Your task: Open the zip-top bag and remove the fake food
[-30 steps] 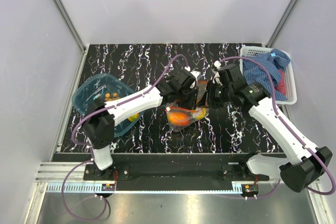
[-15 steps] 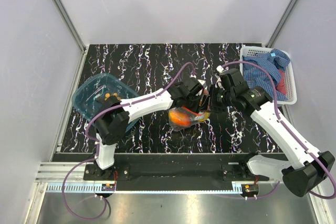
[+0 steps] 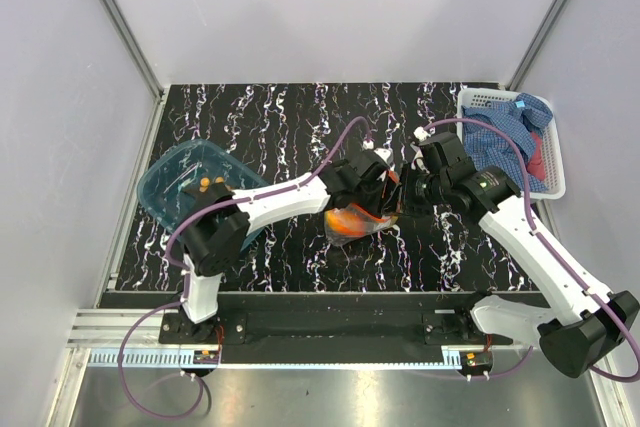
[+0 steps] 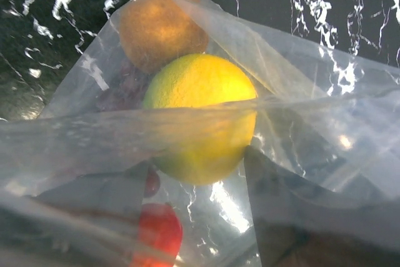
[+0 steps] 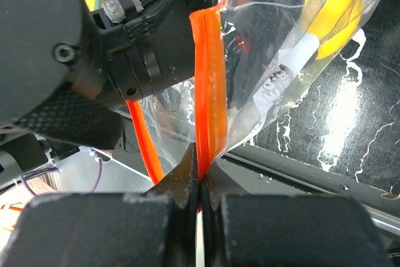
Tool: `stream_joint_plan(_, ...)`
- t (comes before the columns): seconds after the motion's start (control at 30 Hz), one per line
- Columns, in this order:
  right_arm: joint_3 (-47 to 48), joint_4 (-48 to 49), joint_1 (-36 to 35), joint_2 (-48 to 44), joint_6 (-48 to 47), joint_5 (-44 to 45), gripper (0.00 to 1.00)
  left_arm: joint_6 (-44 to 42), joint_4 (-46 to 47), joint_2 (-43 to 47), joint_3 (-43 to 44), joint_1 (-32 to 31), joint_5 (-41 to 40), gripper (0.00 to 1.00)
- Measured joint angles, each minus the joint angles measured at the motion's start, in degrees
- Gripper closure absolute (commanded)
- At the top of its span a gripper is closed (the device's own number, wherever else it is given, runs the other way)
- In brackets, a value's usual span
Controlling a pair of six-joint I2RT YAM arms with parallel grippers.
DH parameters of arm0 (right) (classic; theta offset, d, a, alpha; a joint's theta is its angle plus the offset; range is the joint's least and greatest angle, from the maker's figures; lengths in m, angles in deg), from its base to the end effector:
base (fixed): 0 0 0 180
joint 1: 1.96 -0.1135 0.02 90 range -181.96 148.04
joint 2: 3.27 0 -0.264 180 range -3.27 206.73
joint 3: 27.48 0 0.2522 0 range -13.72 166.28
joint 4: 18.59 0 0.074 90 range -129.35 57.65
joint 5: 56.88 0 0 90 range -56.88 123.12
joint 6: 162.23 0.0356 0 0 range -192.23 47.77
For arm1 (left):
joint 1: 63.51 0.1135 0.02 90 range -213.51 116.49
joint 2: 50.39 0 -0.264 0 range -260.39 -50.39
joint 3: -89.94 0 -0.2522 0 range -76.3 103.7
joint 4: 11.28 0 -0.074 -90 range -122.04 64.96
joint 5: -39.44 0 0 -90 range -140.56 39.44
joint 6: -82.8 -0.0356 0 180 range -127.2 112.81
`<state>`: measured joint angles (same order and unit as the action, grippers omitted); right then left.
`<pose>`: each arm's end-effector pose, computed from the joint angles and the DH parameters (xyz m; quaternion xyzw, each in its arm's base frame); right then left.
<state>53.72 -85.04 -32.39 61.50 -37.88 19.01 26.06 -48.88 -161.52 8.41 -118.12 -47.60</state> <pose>0.1845 0.1185 0.3405 -0.0101 0.9335 0.2792 0.2247 0.2483 -0.3527 0.2202 0.1828 0.9223 -0.2532 0.2278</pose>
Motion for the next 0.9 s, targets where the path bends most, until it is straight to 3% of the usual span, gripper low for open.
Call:
stream_joint_plan(0.03, 0.0, 0.0, 0.0, 0.0, 0.0, 0.0, 1.00, -0.1, 0.1, 0.1, 0.0, 0.0, -0.4, 0.83)
stream_joint_plan(0.27, 0.0, 0.0, 0.0, 0.0, 0.0, 0.0, 1.00, -1.3, -0.4, 1.4, 0.0, 0.0, -2.3, 1.00)
stream_joint_plan(0.67, 0.0, 0.1, 0.0, 0.6, -0.7, 0.1, 1.00, -7.4, -9.1, 11.5, 0.8, 0.0, -8.0, 1.00)
stream_joint_plan(0.9, 0.1, 0.4, 0.0, 1.6, -1.0, 0.0, 1.00, -7.0, -11.5, 10.7, 5.5, 0.1, -6.0, 0.70)
